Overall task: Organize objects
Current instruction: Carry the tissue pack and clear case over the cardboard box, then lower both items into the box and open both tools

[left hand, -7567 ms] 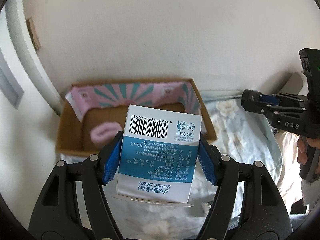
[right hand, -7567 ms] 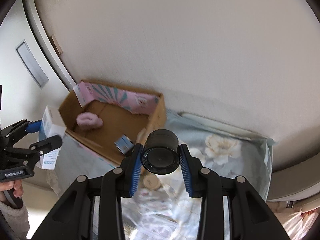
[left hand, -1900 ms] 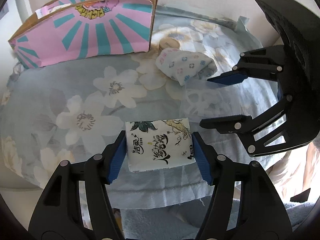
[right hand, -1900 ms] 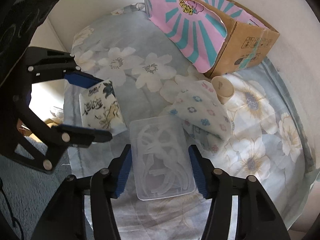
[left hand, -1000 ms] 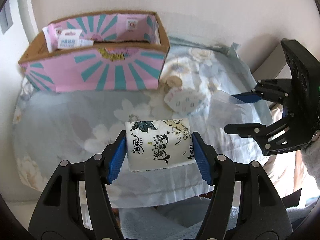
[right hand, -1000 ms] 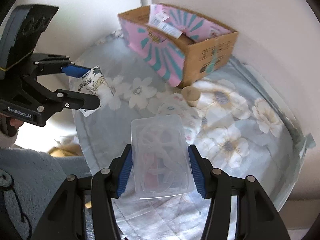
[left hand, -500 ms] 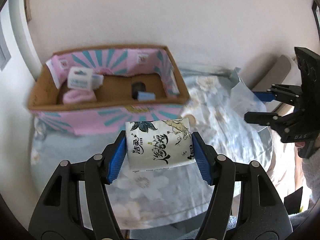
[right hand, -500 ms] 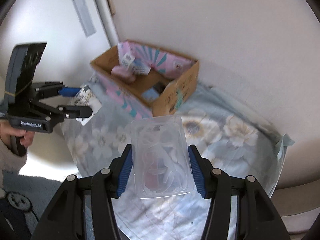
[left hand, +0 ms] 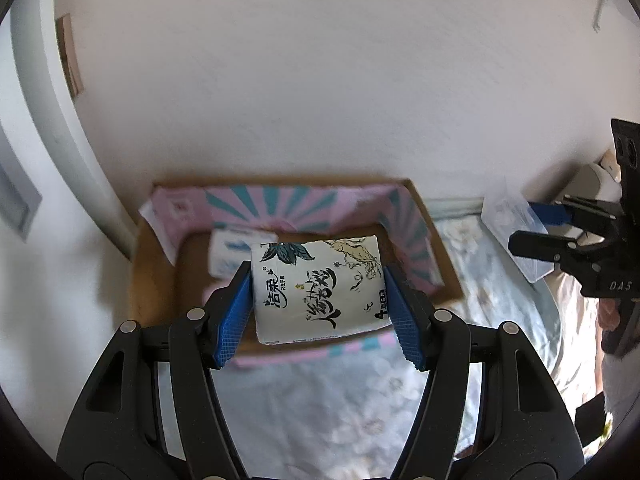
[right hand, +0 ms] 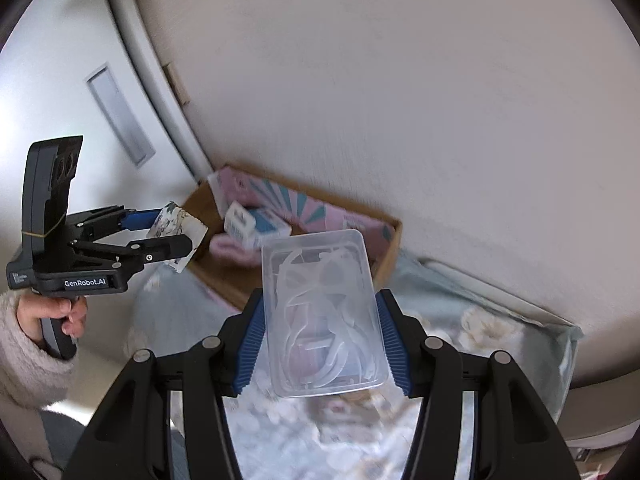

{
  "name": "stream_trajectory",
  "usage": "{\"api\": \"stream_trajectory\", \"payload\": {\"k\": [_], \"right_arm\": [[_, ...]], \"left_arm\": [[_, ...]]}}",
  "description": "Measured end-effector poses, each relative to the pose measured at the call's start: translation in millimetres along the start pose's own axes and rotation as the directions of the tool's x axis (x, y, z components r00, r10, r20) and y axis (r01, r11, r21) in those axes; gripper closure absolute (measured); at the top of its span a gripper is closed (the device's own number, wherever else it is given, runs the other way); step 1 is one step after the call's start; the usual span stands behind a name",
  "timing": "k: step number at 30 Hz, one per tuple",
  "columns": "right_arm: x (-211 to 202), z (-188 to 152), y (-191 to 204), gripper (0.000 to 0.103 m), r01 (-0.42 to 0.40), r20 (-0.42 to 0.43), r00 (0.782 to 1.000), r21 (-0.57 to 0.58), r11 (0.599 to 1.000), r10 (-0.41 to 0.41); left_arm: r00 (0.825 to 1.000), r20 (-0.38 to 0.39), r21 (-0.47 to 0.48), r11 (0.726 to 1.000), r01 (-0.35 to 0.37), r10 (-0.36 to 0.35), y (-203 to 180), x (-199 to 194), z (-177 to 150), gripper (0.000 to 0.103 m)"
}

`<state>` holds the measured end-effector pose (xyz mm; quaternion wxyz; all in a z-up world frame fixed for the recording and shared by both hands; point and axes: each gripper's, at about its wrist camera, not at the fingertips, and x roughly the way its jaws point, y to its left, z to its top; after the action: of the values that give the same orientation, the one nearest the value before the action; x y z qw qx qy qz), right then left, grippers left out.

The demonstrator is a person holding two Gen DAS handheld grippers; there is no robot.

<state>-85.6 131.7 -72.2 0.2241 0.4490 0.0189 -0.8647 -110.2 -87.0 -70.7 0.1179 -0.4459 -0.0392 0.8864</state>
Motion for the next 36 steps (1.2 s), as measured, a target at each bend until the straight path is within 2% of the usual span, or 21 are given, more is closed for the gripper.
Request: {"api": "stream_trajectory", "payload": {"k": [6, 11, 19, 24, 30, 36], "right_arm": [[31, 30, 14, 0.052, 0.029, 0.002, 1.0, 0.056, 0.998, -0.029], [58, 44, 18, 0.052, 0.046, -0.01, 0.999, 0.114, 0.992, -0.045], [100, 40, 13, 0.052, 0.075, -0.06, 0.996, 0.192, 0.979, -0.065], [117, 34, 11, 0.052, 0.086, -0.09, 0.994, 0.202, 0.976, -0.069], [131, 37, 9, 0.052, 0.098, -0.104, 0.992, 0.22, 0.971, -0.077], [136, 34, 6, 0.052, 0.073, -0.107, 0.993, 0.254, 0.964, -0.047]], "left_arm": [[1.0, -0.005, 0.009, 1.0, -0.007, 0.007, 36, 18, 27, 0.043], [1.0, -0.028, 0.008, 1.0, -0.001, 0.001, 56, 40, 36, 0.043], [0.997, -0.073, 0.001, 1.0, 0.006, -0.006, 74, 73, 33, 0.043], [0.995, -0.102, -0.004, 1.0, 0.011, -0.012, 79, 86, 25, 0.043], [0.993, -0.116, 0.004, 1.0, -0.003, 0.004, 84, 95, 23, 0.043], [0.993, -0.116, 0.014, 1.0, -0.009, 0.011, 83, 96, 18, 0.043]]}}
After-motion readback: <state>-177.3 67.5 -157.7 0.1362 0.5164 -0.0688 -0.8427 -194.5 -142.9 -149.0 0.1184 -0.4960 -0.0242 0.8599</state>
